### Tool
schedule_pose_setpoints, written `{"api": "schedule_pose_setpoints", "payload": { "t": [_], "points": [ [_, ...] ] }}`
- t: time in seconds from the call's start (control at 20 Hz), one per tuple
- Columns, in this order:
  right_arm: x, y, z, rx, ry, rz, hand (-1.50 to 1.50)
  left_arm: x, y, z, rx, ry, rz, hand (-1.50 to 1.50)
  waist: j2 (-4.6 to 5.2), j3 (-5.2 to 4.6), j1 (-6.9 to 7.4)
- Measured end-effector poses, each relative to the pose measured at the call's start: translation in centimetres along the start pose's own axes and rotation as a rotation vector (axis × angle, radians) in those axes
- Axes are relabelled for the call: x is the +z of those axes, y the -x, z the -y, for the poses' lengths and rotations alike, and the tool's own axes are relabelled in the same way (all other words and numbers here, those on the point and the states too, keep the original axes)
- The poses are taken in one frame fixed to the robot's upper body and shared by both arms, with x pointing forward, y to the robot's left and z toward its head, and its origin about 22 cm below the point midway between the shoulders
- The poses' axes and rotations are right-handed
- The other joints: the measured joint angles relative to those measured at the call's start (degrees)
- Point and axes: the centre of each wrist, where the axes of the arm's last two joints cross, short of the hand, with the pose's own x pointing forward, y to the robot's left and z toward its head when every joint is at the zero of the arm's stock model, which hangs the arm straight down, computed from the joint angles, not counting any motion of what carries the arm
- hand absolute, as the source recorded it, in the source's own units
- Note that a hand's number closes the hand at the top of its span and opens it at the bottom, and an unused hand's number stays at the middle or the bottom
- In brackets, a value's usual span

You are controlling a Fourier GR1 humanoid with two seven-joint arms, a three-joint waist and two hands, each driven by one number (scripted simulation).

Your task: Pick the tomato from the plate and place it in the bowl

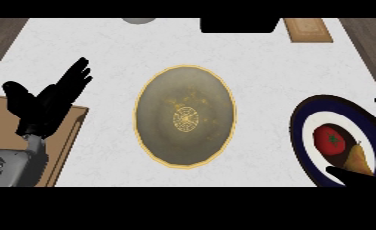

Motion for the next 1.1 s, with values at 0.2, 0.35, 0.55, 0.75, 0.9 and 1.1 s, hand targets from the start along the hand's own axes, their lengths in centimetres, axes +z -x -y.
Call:
{"api": "schedule_pose_setpoints", "payload": {
  "t": [0.2,0.35,0.55,0.75,0.9,1.1],
  "points": [
    [-0.8,-3.1,1.9,0.116,-0.107,-0.088,-1.5,-0.1,-0.4,0.1,-0.005,0.004,0.001,0.0,0.09,0.02,0.55],
    [-1.5,-5.6,2.0,0.177,-0.181,-0.136,-1.5,-0.3,-1.0,0.0,0.001,0.008,0.007,0.0,0.15,0.07,0.98],
    [-3.0,-8.4,2.2,0.239,-0.263,-0.195,-1.5,-0.2,-0.9,0.5,0.009,0.02,0.011,0.0,0.17,0.13,1.29],
    [-4.3,-10.3,2.4,0.298,-0.328,-0.245,-1.5,-0.4,-1.0,0.8,0.007,0.01,0.008,0.0,0.16,0.18,1.13],
    [-4.9,-10.7,2.1,0.323,-0.364,-0.256,-1.5,-1.0,-1.1,0.6,0.004,0.003,0.006,0.0,0.15,0.19,0.78],
    [-5.1,-10.2,1.4,0.346,-0.4,-0.283,-1.5,-0.9,-1.6,0.3,0.006,0.009,0.008,0.0,0.08,0.22,0.57]
  ]
}}
